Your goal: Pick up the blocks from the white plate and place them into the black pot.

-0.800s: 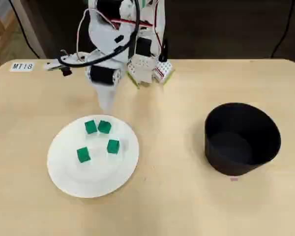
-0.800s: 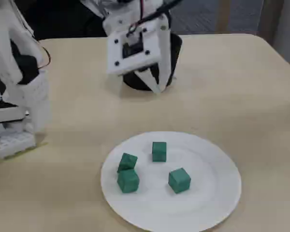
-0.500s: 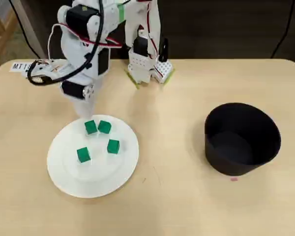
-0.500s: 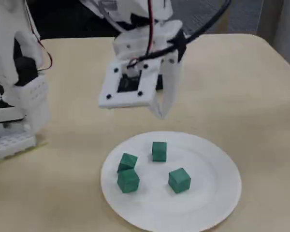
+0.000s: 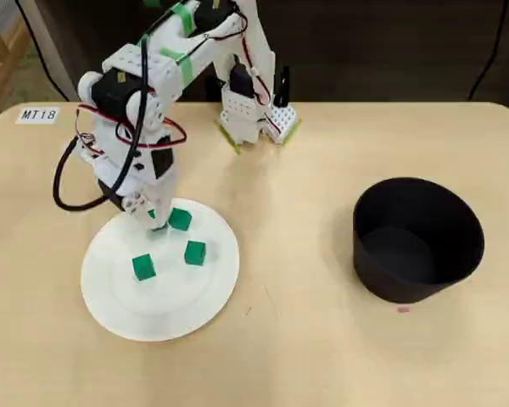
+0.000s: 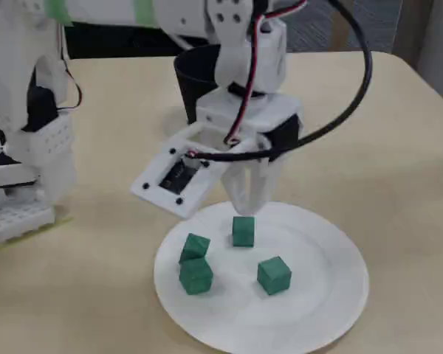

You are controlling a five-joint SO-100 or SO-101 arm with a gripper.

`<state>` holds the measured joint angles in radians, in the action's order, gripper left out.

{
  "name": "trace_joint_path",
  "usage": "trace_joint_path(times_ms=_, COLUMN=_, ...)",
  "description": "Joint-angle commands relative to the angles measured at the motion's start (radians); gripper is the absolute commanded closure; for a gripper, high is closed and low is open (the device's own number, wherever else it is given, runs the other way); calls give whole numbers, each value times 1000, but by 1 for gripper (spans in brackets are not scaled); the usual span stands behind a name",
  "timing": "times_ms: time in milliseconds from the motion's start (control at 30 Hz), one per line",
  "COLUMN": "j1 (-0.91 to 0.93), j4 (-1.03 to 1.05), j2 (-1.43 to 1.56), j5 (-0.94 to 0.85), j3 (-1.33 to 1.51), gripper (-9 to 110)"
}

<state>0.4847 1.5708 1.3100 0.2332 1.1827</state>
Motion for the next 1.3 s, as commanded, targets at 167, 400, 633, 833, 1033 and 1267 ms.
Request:
trace_joint_path(times_ms=167, j1=-23, j4=-20, j2=-26, j5=48, j3=-52, gripper=82)
trace_joint_path(times_ms=400, j1=-17, j4=-41, j2=-80, j5=101, j3=-63, gripper=79)
trace_joint_path(times_ms=633, j1=-5, j4=-34, j2=-160, j5=133, j3=-137, gripper=77)
trace_joint_path(times_ms=833, j1=8, j4=-32, j2=-179, j5=155, j3=-144, gripper=75)
trace_joint_path(times_ms=1033, j1=20, j4=-20, j2=-201, j5=193, j3=-144, gripper=77)
trace_joint_path(times_ms=1267, j1=18, j4=-28, j2=-244, j5=207, j3=-161, gripper=79)
